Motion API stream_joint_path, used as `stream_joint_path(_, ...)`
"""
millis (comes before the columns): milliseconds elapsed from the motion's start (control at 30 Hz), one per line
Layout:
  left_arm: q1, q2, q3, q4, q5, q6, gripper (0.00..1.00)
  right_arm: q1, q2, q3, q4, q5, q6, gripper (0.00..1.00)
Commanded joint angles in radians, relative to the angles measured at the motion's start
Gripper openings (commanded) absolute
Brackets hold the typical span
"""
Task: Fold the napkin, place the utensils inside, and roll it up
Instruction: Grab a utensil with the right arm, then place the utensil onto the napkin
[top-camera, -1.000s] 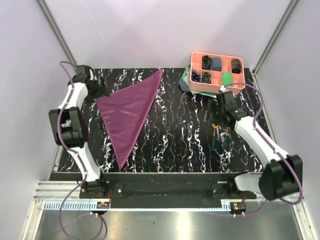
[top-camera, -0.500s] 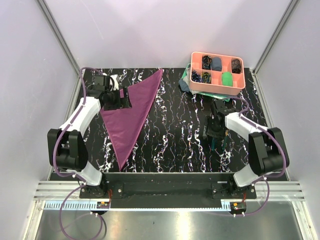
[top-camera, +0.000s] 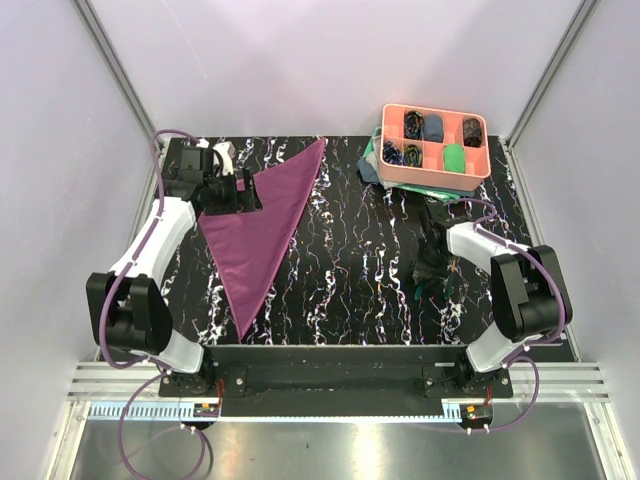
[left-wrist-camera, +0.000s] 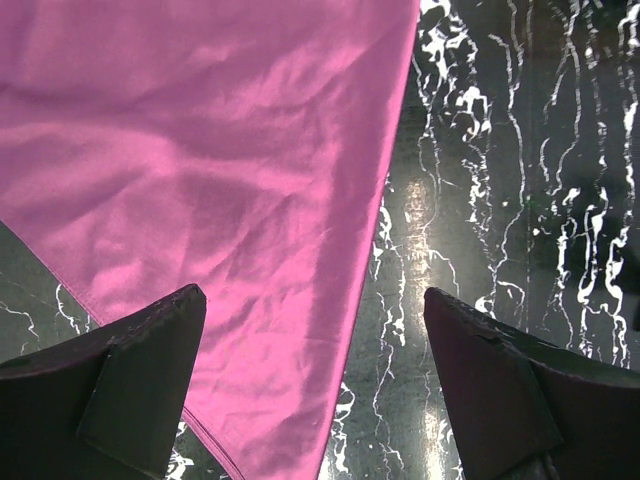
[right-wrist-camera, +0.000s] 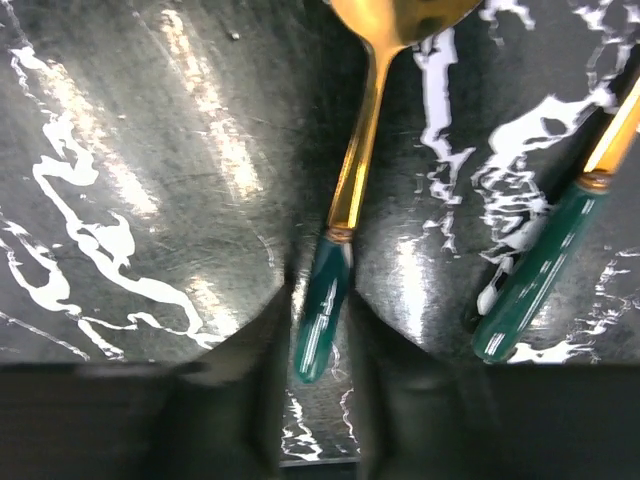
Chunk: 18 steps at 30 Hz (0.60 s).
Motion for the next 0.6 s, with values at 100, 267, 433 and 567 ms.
stream_joint_path(100, 0.001, -0.077, 0.017, 0.020, 0.034, 0.008, 0.93, 0.011, 0.054, -0.018, 0.041, -0.079, 0.049, 0.00)
stream_joint_path(267, 0.001, -0.111, 0.012, 0.029, 0.042, 0.001, 0.94, 0.133, 0.013, 0.058, 0.041, -0.115, 0.121, 0.00)
stream_joint_path(433, 0.003, -0.136, 0.011, 0.033, 0.045, 0.000, 0.94, 0.305, 0.065, 0.217, 0.082, -0.122, 0.222, 0.00)
stream_joint_path(567, 0.003, -0.155, 0.008, 0.036, 0.049, -0.003, 0.94, 0.397, 0.169, 0.383, 0.093, -0.115, 0.272, 0.00)
